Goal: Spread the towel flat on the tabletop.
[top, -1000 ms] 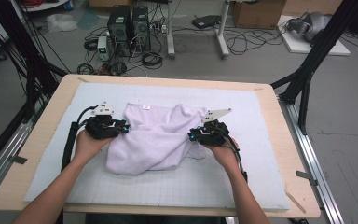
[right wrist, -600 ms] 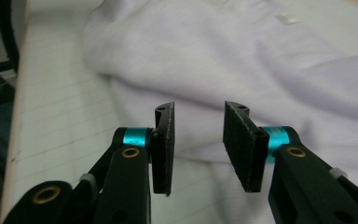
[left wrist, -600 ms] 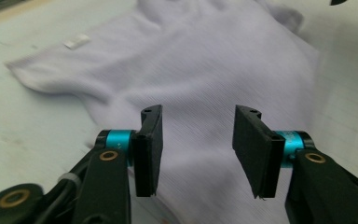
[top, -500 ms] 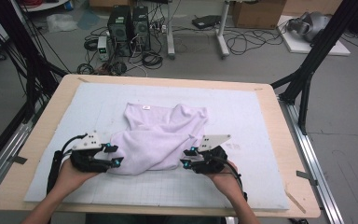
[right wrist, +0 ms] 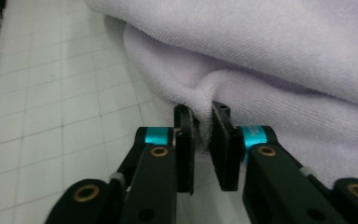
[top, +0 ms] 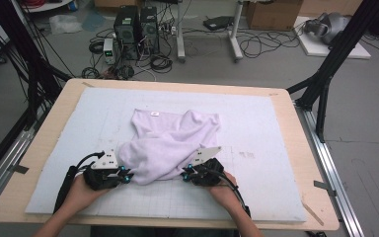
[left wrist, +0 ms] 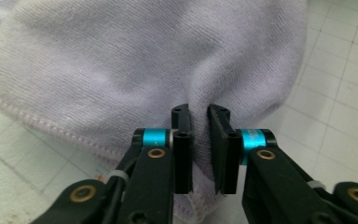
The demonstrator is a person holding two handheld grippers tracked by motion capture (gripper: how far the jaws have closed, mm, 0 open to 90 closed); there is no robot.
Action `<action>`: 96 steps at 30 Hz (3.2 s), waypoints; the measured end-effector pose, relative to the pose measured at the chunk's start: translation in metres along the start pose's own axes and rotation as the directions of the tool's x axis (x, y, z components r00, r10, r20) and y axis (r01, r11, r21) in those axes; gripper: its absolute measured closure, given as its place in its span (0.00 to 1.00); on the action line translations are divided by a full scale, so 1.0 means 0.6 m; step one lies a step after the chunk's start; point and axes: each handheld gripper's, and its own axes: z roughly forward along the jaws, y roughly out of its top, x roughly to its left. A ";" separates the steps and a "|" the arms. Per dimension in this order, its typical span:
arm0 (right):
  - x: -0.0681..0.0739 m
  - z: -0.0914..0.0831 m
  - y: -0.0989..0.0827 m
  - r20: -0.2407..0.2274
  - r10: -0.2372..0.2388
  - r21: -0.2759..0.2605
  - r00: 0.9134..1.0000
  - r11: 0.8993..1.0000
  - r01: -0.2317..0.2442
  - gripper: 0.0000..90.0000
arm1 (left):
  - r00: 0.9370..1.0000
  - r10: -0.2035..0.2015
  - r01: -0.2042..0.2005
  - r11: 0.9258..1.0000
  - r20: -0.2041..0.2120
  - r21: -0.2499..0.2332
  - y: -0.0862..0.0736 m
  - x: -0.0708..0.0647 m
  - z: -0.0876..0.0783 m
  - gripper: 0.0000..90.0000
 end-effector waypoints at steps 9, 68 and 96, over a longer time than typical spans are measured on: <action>0.006 -0.091 0.000 0.010 -0.022 -0.066 1.000 0.998 0.022 0.93 | 0.997 -0.052 0.043 0.990 -0.059 -0.134 0.033 0.016 -0.076 0.94; -0.062 -0.014 0.014 0.143 0.032 -0.031 0.989 0.999 -0.027 0.93 | 0.994 -0.071 0.067 0.997 -0.080 -0.048 0.070 0.061 0.060 0.94; -0.006 -0.197 0.086 0.132 -0.071 -0.122 0.989 0.989 0.087 0.96 | 0.995 0.052 -0.065 0.987 -0.087 -0.147 0.151 0.003 -0.070 0.95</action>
